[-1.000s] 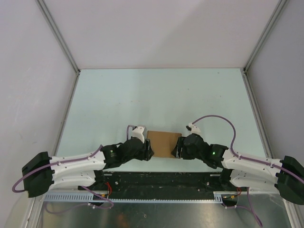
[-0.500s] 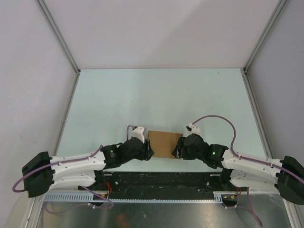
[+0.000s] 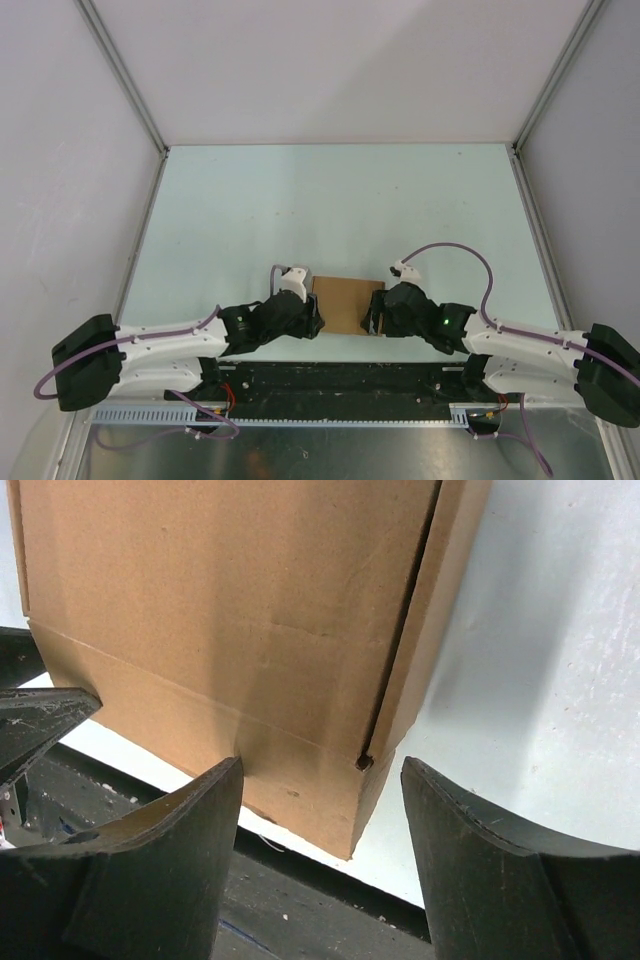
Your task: Fold the paper box
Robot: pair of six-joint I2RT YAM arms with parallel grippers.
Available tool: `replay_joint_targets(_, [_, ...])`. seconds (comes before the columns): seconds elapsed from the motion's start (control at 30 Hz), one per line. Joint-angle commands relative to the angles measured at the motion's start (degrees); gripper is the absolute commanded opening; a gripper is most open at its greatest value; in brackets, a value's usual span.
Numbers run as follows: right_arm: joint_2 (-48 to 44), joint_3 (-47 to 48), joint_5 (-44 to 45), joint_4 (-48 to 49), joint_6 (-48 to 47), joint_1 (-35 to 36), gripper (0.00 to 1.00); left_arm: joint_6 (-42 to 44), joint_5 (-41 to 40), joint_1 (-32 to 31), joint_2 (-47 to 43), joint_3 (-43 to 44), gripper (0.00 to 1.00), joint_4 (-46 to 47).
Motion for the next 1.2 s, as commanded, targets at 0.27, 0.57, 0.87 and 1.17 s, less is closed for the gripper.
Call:
replay_joint_targets(0.27, [1.81, -0.1, 1.89, 0.88, -1.69, 0.11, 0.69, 2.55, -3.17, -0.52, 1.83, -0.44, 0.52, 2.19])
replay_joint_targets(0.57, [3.39, -0.01, 2.33, 1.41, -2.04, -0.07, 0.65, 3.16, -4.48, -0.52, 3.41, -0.09, 0.52, 2.19])
replay_joint_targets(0.87, [2.87, -0.01, 2.42, 1.67, -2.57, -0.86, 0.64, 3.6, -5.1, -0.52, 4.03, 0.18, 0.52, 2.19])
replay_joint_targets(1.17, [-2.84, 0.25, -0.57, -0.52, -4.85, -3.76, 0.68, 5.71, -2.82, -0.52, -3.69, 0.62, 0.54, -0.01])
